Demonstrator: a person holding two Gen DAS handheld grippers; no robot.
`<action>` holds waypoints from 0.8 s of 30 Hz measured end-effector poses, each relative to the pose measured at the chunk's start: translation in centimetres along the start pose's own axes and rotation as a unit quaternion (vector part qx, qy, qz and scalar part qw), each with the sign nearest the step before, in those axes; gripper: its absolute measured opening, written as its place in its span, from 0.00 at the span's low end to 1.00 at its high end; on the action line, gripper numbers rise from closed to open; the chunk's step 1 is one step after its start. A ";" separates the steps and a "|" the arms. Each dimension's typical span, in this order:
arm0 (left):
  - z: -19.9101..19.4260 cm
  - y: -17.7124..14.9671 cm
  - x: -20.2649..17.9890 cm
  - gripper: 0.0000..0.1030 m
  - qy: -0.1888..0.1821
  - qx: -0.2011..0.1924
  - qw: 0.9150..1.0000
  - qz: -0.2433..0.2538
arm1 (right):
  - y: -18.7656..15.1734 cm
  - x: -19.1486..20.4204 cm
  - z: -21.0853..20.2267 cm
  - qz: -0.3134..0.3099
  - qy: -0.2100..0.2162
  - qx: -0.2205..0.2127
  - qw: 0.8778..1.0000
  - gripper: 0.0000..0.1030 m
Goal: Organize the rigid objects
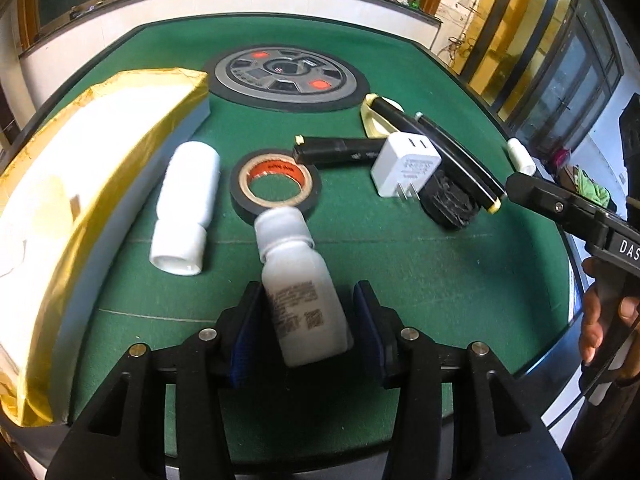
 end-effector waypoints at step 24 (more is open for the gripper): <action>1.4 0.2 0.5 0.31 -0.009 0.007 1.000 0.011 | -0.1 5.1 1.4 -0.084 0.066 0.029 0.994 0.12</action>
Point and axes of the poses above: each gripper's, at about its wrist camera, not at the fingertips, and z roughly the way its jaws point, x to its left, y to its top, the point moved 2 cm from there along z, roughly the way its jaws point, and after that the axes turned 8 degrees about -y, right-handed, at the moved point
